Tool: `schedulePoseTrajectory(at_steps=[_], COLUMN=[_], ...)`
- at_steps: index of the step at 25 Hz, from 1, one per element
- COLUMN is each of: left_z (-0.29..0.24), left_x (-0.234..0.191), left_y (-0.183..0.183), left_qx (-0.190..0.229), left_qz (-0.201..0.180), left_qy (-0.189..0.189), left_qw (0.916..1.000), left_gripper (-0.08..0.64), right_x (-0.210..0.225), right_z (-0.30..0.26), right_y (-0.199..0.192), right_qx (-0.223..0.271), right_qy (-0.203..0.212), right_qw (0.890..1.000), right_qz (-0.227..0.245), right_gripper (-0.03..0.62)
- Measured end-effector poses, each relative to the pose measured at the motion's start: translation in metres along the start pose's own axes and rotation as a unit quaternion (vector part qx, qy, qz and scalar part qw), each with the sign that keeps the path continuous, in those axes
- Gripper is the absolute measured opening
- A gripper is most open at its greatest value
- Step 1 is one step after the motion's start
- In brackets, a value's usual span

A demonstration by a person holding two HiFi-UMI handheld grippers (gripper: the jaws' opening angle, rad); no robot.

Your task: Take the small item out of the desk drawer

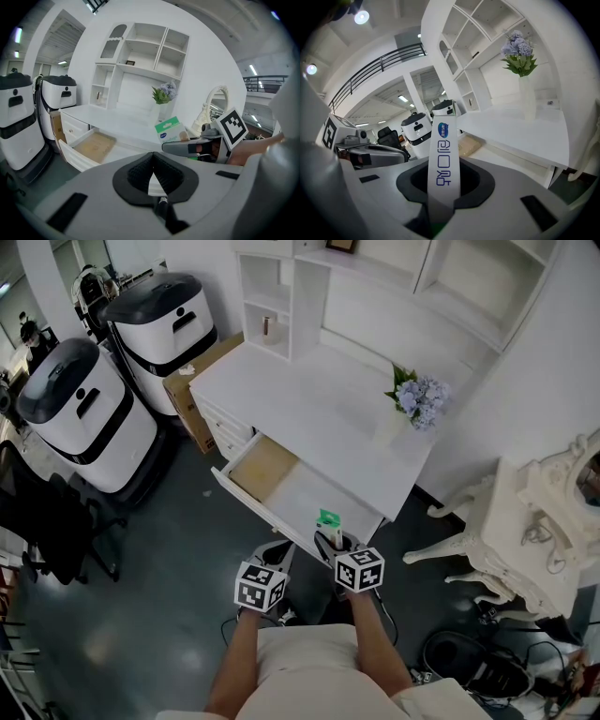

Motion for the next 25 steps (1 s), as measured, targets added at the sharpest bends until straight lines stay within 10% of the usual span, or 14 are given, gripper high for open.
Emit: schedulePoseTrajectory(at_steps=[25], left_z=[-0.0015], left_x=[-0.0015], left_y=[0.0014], left_qx=[0.002], left_qz=[-0.001], left_qy=[-0.009], left_qw=[1.0000], left_gripper=[0.017], right_x=[-0.0016], right_z=[-0.0041], right_y=[0.0047], right_qx=[0.003], right_qy=[0.004], right_qw=[1.000], right_qz=[0.015], right_gripper=[0.107])
Point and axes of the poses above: the fingertips, and each gripper's own axes: z backward along the fingers, x to its right, y out of its top, the point moved 2 cm from there along z, backward along the fingers, and after that the axes turned 11 degrees about x, right-handed, at the moved point
